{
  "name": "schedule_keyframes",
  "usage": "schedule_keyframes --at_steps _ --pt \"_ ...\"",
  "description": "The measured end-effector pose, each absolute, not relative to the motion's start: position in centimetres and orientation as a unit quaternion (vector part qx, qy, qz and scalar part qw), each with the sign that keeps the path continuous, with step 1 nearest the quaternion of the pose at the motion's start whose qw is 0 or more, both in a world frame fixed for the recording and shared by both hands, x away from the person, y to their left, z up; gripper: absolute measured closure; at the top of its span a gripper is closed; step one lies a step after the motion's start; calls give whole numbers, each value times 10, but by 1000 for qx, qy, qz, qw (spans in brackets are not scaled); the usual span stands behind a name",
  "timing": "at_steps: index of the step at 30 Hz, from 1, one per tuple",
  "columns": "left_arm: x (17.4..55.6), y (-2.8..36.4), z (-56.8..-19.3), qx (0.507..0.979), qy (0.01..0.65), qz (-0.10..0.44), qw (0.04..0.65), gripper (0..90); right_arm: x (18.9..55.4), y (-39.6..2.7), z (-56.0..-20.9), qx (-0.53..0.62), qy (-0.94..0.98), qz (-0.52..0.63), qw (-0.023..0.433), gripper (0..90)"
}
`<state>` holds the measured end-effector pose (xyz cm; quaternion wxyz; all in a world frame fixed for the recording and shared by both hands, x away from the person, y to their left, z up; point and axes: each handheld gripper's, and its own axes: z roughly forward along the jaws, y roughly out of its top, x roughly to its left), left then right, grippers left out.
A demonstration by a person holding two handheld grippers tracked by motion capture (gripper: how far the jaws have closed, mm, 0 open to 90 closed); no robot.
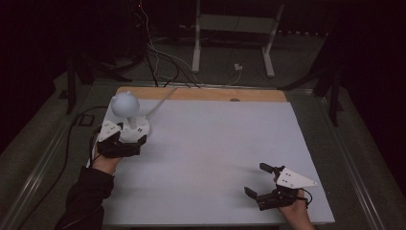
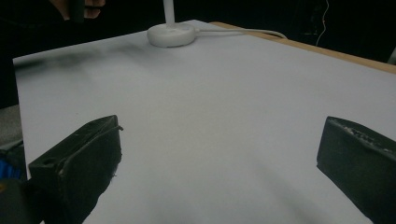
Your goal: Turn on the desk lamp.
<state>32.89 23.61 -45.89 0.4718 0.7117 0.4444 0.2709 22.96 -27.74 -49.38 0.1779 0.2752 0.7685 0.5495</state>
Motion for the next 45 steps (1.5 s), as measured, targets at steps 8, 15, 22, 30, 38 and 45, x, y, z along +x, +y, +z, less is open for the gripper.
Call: schedule_keyframes --at_steps 8,15,22,30,38,45 --pt "340 245 -466 680 497 268 468 2 230 -278 -494 277 766 553 175 0" --pt "346 247 -473 674 526 270 443 2 229 -278 -493 277 766 552 176 0" --pt "350 243 -474 675 548 268 414 38 230 -278 -494 276 768 551 177 0" --pt "351 236 -478 686 549 281 386 142 230 -279 -494 277 766 553 175 0" --pt "353 234 -486 700 547 272 370 315 230 -278 -494 278 767 551 173 0" --pt "354 236 -490 697 550 272 370 493 230 -278 -495 276 768 552 171 0"
